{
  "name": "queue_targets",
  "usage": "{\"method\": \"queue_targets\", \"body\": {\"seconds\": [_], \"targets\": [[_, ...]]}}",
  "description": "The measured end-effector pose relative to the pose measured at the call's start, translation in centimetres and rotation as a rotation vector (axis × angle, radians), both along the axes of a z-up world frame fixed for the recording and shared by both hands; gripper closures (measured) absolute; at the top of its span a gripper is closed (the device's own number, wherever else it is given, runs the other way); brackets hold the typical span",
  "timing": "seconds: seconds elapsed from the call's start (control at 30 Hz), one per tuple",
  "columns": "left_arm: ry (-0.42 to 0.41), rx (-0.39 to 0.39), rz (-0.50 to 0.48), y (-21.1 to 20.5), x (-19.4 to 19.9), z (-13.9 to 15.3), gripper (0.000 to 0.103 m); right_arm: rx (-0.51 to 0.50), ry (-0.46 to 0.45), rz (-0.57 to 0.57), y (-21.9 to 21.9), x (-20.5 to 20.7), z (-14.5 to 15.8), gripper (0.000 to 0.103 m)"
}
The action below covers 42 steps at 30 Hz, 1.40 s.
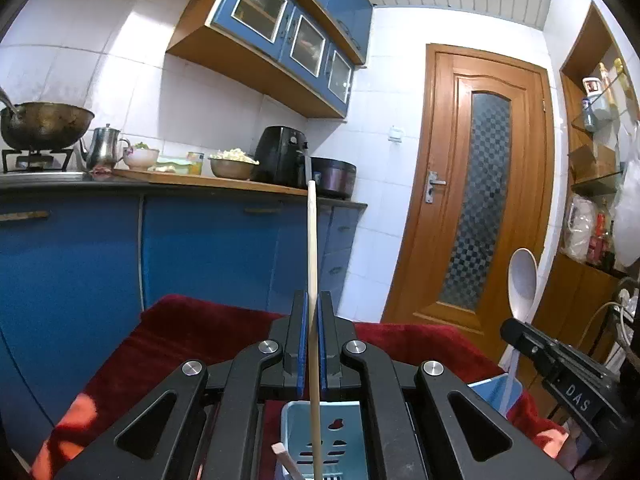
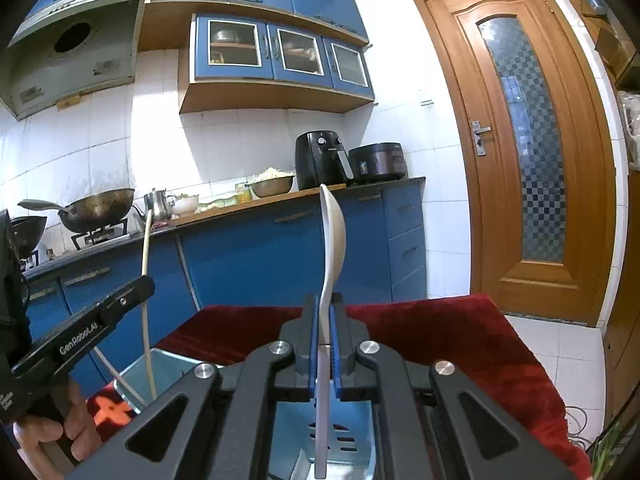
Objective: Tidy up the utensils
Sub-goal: 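Lower the chopstick into the holder and open the left tool while the right tool releases the white spoon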
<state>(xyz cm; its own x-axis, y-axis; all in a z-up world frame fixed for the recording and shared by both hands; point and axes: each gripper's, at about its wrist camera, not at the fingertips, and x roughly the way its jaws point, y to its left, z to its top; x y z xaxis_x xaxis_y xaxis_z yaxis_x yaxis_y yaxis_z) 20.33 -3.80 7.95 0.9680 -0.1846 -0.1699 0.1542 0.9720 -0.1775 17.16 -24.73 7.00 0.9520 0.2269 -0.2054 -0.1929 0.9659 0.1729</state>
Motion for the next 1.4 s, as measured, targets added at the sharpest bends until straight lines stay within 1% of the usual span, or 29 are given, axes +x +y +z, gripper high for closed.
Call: {"method": "queue_targets", "body": {"seconds": [0.27,0.33,0.37,0.4,0.47,0.53,0.6,0.8,0.9,1.07,1.27,1.4], "targets": [[0.031,0.034,-0.025,-0.7,0.3,-0.4,0.099,-0.031,0.049,0.030,0.5,0.2,-0.8,0.096],[0.057,0.034,-0.040,-0.8,0.4,-0.5,0.099,-0.023,0.059,0.039,0.5,0.0,-0.8,0.089],[0.071,0.030,-0.047,-0.8,0.5,-0.5,0.097,-0.016,0.059,0.043,0.4,-0.2,-0.7,0.084],[0.082,0.026,-0.052,-0.9,0.5,-0.5,0.092,-0.012,0.055,0.043,0.4,-0.4,-0.6,0.081],[0.096,0.017,-0.060,-0.9,0.4,-0.4,0.085,-0.008,0.047,0.042,0.3,-0.8,-0.3,0.079],[0.101,0.021,-0.063,-0.9,0.1,-0.2,0.081,0.000,0.040,0.042,0.3,-1.2,0.1,0.078],[0.107,0.026,-0.067,-1.0,-0.2,-0.1,0.078,0.016,0.036,0.042,0.2,-1.8,0.5,0.072],[0.121,0.010,-0.091,-0.5,-2.2,0.9,0.075,0.048,0.036,0.035,-0.2,-3.8,1.4,0.071],[0.125,0.006,-0.092,-0.1,-3.4,1.4,0.072,0.050,0.047,0.031,-0.2,-5.0,1.9,0.071],[0.157,-0.001,-0.092,0.8,-5.4,1.8,0.071,0.065,0.073,0.039,-0.3,-7.2,2.4,0.069],[0.173,0.002,-0.097,1.7,-8.3,2.1,0.071,0.074,0.112,0.040,0.0,-10.1,2.5,0.068],[0.186,0.014,-0.104,1.9,-10.0,2.0,0.071,0.078,0.150,0.038,0.1,-11.8,1.8,0.067]]}}
